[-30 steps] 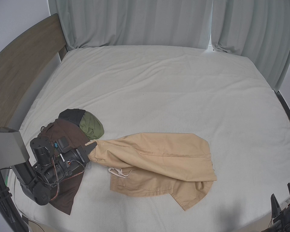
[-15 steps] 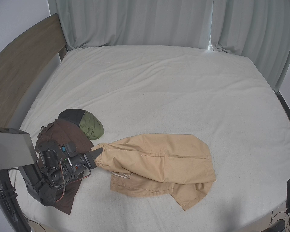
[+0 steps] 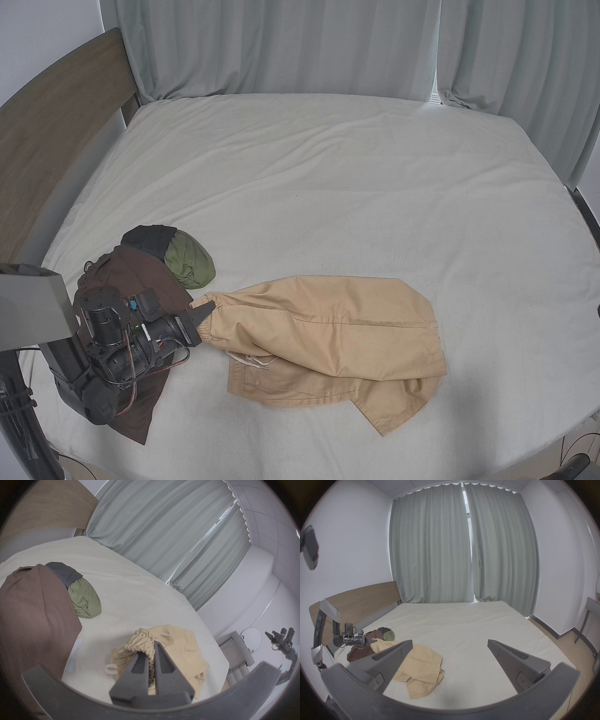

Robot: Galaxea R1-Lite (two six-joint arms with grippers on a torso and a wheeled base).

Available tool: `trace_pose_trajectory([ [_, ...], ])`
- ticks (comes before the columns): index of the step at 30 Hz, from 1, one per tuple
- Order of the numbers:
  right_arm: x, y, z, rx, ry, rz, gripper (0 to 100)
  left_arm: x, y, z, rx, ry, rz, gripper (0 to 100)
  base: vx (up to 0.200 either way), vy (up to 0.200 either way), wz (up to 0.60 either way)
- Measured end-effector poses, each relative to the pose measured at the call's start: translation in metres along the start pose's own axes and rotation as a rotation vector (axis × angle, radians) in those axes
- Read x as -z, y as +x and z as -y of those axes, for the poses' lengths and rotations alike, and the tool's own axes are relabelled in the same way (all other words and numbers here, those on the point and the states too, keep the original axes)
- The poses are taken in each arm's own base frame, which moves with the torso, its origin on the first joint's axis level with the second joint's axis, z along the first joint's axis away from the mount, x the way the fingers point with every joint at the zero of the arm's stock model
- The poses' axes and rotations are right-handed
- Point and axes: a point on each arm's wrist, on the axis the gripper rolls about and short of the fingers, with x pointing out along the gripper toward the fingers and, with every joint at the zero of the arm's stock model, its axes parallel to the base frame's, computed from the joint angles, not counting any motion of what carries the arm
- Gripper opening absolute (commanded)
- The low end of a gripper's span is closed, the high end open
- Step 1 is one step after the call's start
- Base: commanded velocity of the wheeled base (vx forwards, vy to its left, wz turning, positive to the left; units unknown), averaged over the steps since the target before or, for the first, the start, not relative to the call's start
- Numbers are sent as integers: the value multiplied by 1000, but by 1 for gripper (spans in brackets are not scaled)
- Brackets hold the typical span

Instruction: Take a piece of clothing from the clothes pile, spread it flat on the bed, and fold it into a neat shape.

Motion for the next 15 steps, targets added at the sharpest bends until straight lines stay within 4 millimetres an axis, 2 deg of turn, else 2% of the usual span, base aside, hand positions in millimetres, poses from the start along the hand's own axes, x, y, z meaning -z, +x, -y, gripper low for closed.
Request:
trace_pose_trajectory([
  [9, -33, 53, 0, -105, 14, -112, 100, -3, -1, 3, 9, 7, 12, 0, 0, 0, 0],
  [15, -39, 88, -5, -257, 30, -190, 100, -4, -1, 5, 14, 10, 17, 0, 0, 0, 0],
])
